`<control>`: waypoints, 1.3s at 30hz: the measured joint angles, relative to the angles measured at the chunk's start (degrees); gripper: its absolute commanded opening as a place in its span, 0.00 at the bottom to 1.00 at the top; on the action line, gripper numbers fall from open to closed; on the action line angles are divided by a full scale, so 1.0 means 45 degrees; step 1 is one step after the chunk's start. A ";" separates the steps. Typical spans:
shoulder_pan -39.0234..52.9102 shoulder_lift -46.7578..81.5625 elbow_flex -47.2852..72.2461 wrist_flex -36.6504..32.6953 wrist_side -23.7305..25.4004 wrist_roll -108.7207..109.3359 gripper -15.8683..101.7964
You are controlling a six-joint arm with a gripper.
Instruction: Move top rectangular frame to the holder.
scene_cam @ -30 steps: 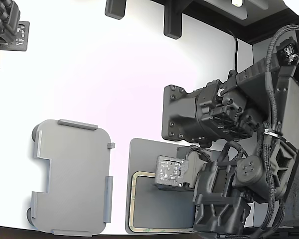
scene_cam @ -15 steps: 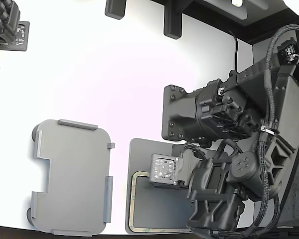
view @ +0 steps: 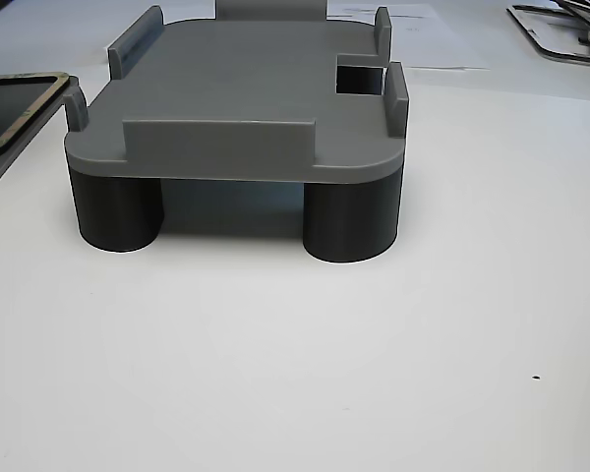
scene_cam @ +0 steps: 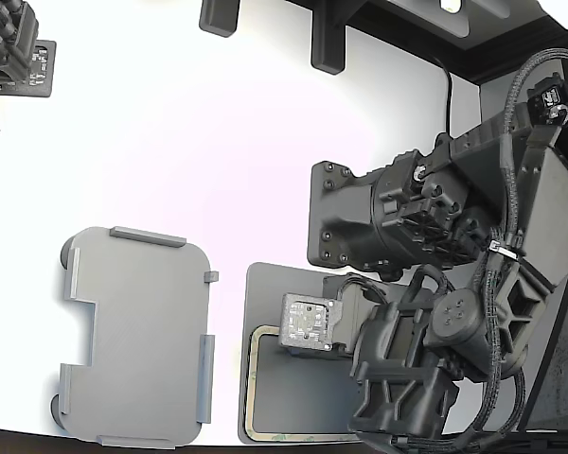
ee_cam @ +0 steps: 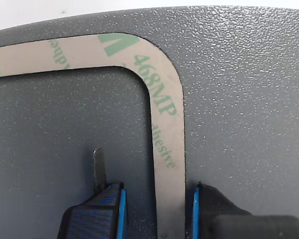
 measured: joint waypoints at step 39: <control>-0.0566 -0.1211 -0.6113 0.5215 0.2090 0.4453 0.05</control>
